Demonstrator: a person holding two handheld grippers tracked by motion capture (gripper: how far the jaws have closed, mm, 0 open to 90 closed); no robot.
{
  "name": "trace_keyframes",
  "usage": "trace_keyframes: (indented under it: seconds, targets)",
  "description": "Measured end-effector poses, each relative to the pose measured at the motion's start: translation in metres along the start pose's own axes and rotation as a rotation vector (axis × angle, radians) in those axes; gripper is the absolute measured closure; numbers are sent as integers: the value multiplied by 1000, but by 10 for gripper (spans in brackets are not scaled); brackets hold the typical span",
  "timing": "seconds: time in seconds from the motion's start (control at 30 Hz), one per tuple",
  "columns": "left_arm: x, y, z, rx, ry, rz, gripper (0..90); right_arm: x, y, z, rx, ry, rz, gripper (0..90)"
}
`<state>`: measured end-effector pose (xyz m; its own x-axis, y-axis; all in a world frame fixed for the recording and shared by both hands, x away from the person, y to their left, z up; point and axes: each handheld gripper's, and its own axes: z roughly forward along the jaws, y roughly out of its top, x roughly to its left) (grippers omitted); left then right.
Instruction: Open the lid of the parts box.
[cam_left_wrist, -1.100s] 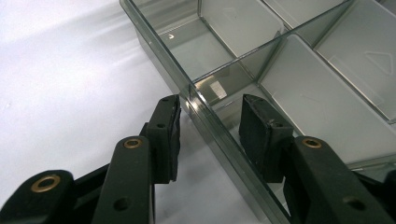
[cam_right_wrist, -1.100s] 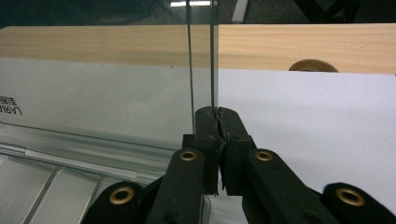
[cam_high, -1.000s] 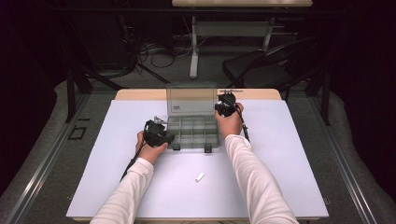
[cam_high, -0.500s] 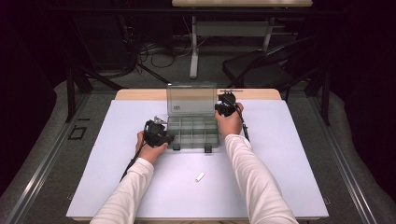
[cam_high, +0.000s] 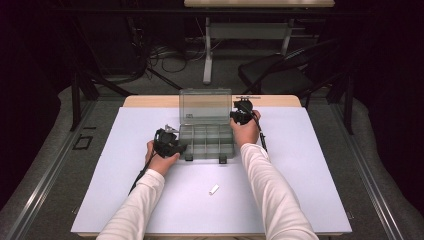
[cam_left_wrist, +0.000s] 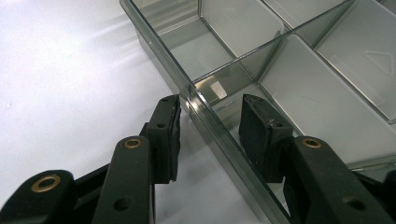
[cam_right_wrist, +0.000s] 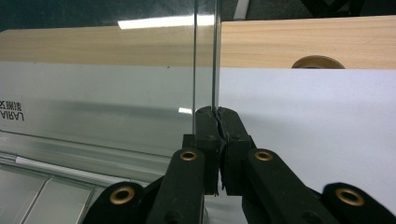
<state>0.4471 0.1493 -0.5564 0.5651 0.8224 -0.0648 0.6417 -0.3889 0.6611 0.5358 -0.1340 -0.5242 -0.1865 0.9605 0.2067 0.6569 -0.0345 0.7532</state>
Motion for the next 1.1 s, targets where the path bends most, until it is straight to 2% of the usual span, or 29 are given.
trace_keyframes:
  seconds: [1.1]
  targets:
    - [0, 0, 0, -4, 3, -4, 581, -3, -3, 10, 21, -6, 27, 888]
